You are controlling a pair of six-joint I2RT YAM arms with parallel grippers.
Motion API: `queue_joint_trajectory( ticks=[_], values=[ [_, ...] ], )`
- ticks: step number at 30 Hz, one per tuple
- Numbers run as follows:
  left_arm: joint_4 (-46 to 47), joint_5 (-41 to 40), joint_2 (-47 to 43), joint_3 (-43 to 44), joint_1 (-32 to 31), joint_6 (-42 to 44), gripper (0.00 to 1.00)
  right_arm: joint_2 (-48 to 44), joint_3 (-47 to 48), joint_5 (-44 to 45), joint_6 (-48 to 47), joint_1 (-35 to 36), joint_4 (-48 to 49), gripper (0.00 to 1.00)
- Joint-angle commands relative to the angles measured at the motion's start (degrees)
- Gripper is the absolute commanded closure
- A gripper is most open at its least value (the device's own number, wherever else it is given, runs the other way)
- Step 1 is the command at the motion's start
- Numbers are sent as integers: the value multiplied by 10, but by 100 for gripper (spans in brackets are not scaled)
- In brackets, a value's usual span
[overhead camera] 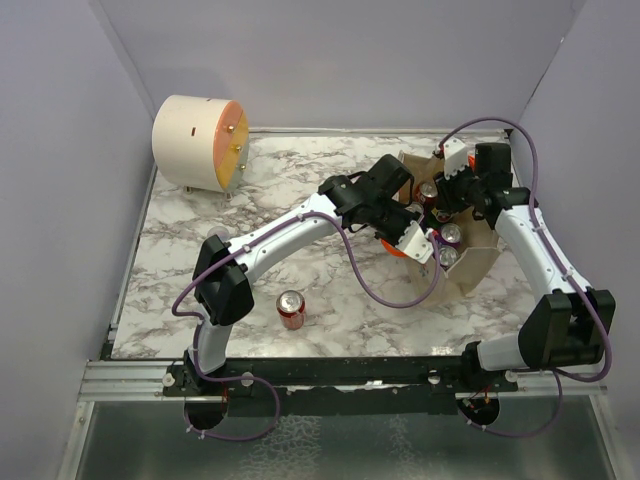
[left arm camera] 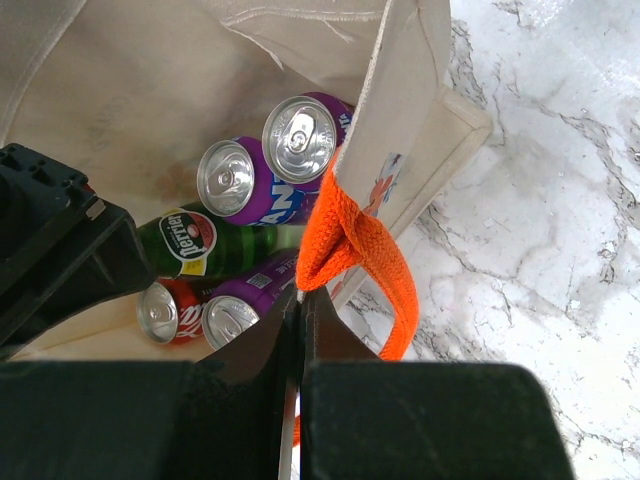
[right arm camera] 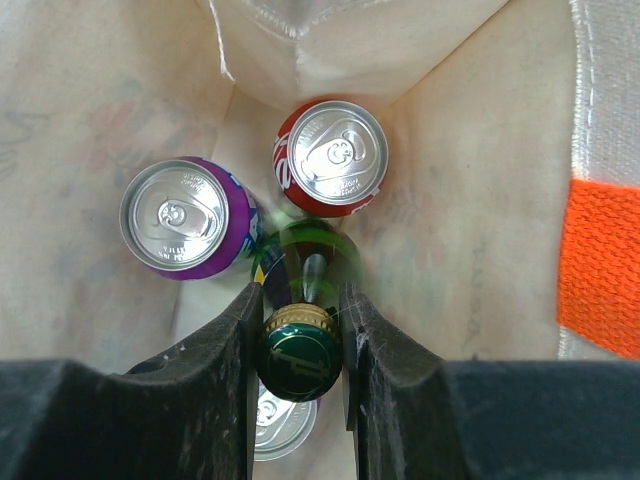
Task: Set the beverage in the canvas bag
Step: Place the drink in the canvas bag.
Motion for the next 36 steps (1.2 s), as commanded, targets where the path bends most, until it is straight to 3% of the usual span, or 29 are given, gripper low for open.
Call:
queue_joint_trajectory(
  ticks=[1,7,19,36],
  values=[
    [-12,7,3,-2,-10,9,100,-25,-9,2,-13,-2,23,98],
    [-10,9,4,-2,-11,11,100,-15,-9,9,-40,-2,11,96],
    [-3,6,6,3,-14,1,100,12,0,13,-69,-2,-8,75],
    [2,6,6,4,-14,-5,100,39,29,15,-72,-2,-36,63]
  ],
)
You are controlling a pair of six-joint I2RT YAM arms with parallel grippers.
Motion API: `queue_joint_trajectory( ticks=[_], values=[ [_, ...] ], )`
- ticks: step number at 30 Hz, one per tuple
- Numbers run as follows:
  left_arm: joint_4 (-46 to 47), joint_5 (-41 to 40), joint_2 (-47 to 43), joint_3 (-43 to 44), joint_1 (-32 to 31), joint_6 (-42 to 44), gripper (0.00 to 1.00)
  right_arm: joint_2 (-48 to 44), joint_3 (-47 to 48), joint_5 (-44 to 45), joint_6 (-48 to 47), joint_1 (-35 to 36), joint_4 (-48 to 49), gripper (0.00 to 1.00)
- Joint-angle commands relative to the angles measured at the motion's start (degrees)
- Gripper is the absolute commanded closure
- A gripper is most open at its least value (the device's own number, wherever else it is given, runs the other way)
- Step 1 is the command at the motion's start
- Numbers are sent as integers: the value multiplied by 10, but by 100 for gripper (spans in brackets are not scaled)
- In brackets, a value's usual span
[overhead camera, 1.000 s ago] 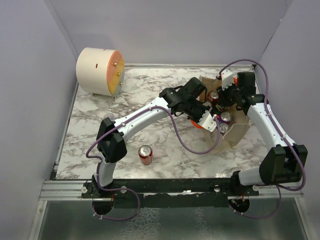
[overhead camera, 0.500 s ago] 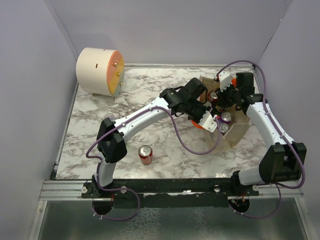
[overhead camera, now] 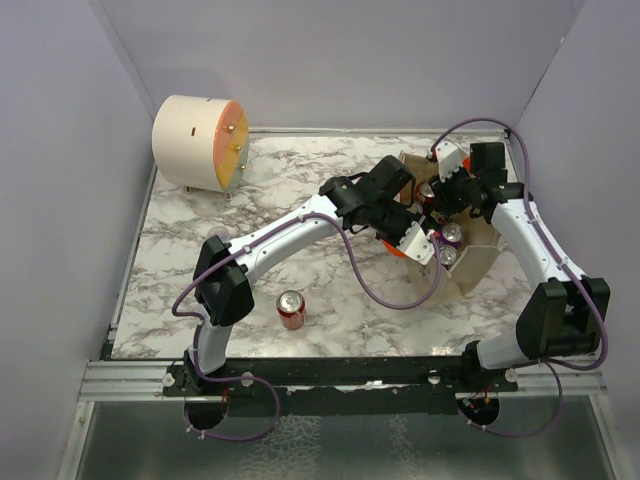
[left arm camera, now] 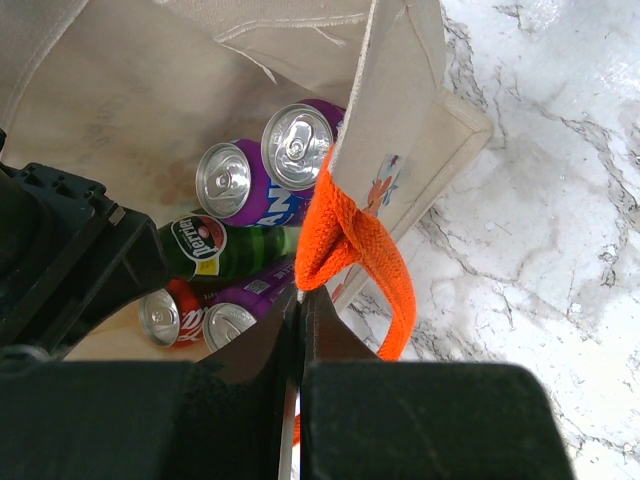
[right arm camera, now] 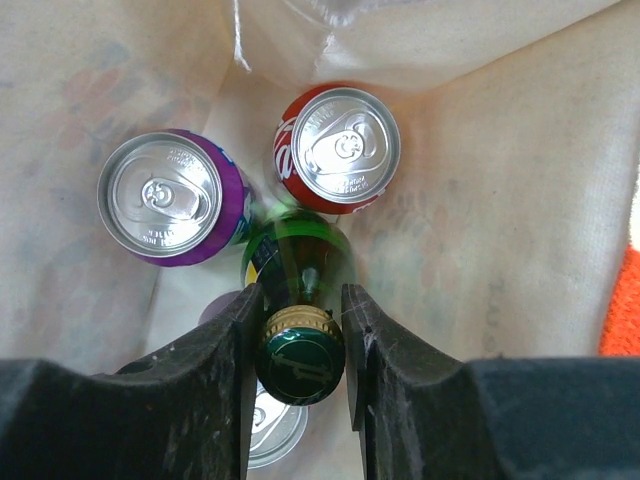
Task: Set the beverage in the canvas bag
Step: Place the drink in the canvas bag.
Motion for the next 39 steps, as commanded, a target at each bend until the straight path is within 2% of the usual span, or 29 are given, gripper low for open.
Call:
queue_joint_trajectory(
  ticks=[1,12,27,33,39],
  values=[
    [-1,10,6,4,-10,-4,100,9,20,14,-11,-2,-18,63],
    [0,8,6,6,-10,-3,100,13,32,5,-10,-2,-26,58],
    [5,8,7,8,-10,-14,100,-11,76,-11,12,-2,-53,33],
    [7,11,7,7,-10,-22,100,-39,113,-18,40,-2,-83,32],
    [14,14,1,5,-11,-34,100,-64,155,13,77,-6,-101,32]
  ],
)
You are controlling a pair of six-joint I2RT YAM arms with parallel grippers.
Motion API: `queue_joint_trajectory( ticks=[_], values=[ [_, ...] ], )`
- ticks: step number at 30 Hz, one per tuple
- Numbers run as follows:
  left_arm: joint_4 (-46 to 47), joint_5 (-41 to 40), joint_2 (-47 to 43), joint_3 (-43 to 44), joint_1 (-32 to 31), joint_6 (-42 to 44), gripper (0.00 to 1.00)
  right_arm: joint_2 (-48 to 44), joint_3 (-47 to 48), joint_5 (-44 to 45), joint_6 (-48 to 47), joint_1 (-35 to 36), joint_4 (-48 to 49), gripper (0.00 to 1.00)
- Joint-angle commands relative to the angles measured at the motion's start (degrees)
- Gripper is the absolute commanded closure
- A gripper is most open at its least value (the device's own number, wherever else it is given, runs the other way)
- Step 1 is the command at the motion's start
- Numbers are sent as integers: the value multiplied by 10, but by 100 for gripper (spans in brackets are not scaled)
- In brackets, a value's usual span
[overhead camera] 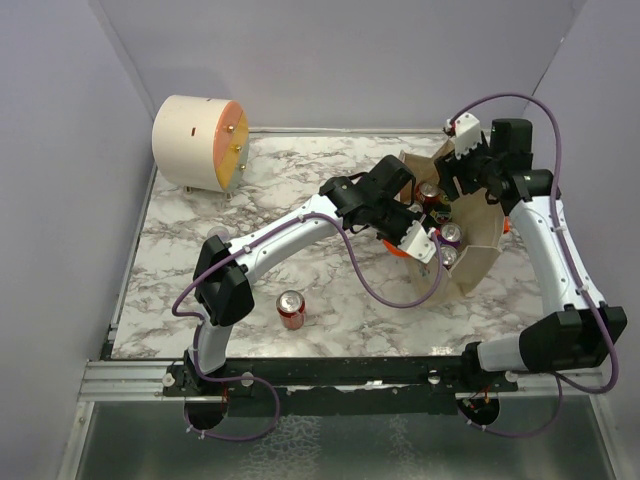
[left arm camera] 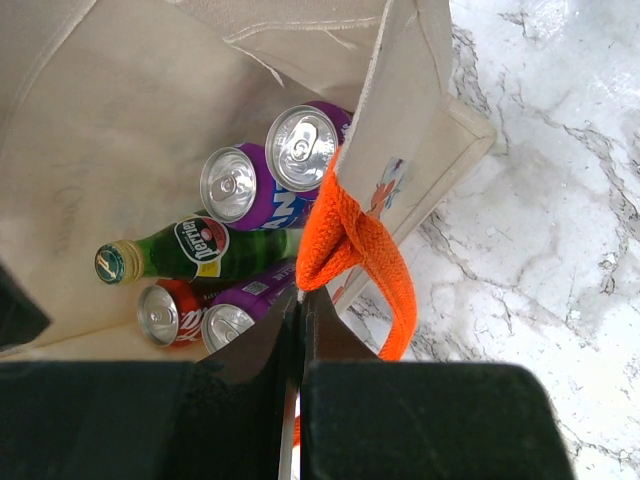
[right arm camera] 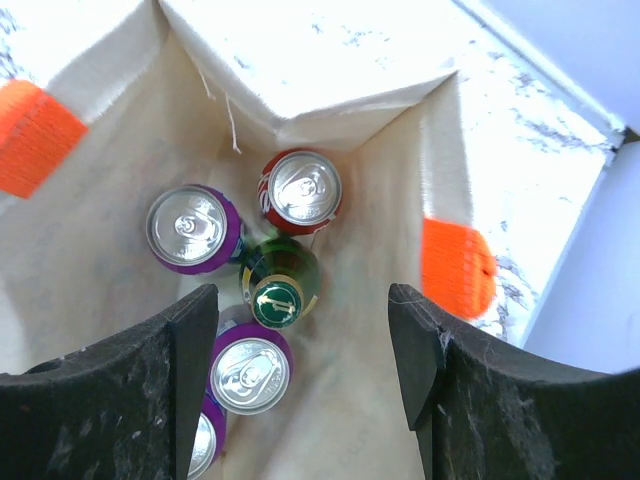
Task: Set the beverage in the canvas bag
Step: Place the drink in the canvas bag.
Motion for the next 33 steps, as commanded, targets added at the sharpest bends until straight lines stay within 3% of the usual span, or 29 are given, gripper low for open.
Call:
queue_joint_trajectory(
  ticks=[1,9,20,26,33],
  values=[
    [9,14,1,5,-10,-18,98,-34,46,21,45,-7,-19,32],
    [26,9,-10,-3,-14,-39,86,-49,69,54,76,-50,-38,32],
    [56,-6,-17,4,-21,-83,64,-46,39,9,41,-134,-82,32],
    [60,-16,-38,6,-21,-120,44,-37,27,-14,35,-142,-96,35],
    [52,-11,-83,-2,-18,-177,30,-26,16,-24,42,-144,-105,42]
  ],
)
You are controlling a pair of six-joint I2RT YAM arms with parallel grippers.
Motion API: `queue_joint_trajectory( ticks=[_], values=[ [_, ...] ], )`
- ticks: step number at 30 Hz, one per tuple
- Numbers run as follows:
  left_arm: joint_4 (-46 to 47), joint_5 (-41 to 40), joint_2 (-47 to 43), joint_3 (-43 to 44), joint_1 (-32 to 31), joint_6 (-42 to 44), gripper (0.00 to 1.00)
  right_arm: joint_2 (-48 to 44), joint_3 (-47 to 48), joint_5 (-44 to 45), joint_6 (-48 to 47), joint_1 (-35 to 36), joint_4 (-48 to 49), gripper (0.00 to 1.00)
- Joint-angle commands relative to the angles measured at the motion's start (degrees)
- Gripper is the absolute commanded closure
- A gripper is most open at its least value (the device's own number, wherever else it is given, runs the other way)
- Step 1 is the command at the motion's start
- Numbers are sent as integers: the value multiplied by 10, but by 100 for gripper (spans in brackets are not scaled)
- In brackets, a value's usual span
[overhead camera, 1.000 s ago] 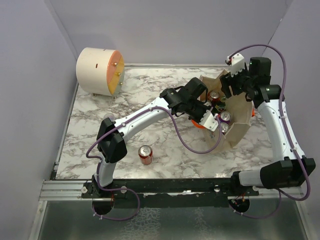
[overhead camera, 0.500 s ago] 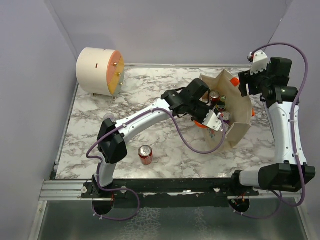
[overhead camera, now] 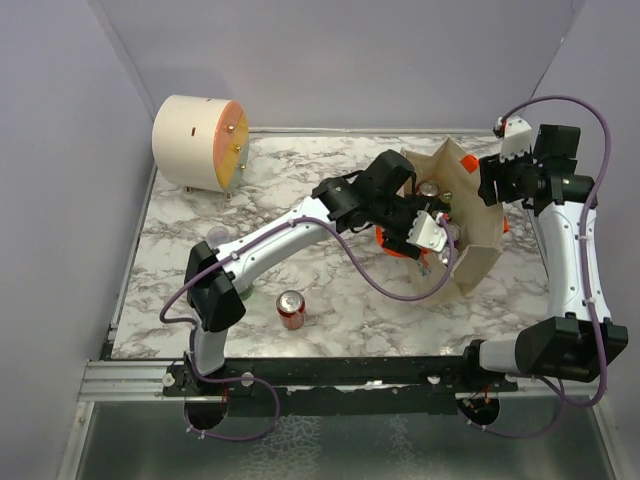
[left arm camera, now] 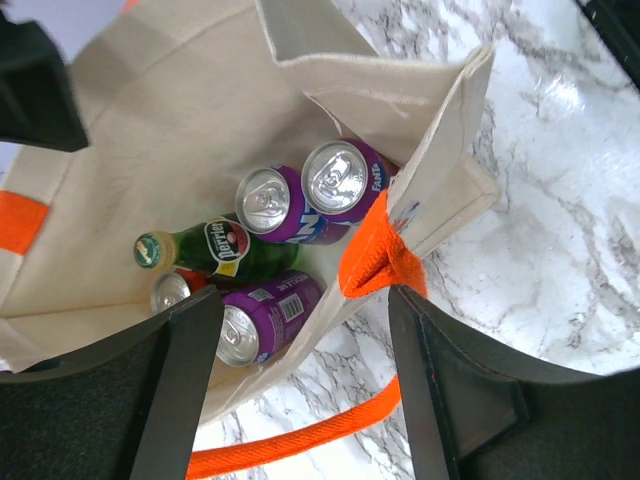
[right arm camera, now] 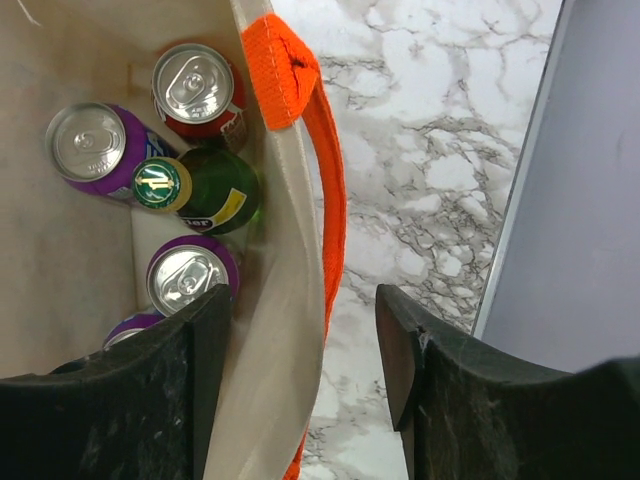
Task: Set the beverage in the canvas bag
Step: Place the drink in the canvas bag.
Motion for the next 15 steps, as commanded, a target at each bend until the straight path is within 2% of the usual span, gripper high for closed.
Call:
queue_joint_trajectory(
  ticks=[1,8,15],
  values=[
    [3,12,-63,2,-3,-61,28,9,-9,-24,1,-5,-15,43],
    [90,9,-63,32,8,-198,23,15,-16,-31,14,-6,-19,48],
    [225,-76,-20,37,11,-350,23,18,-27,-49,28,-7,-14,55]
  ],
)
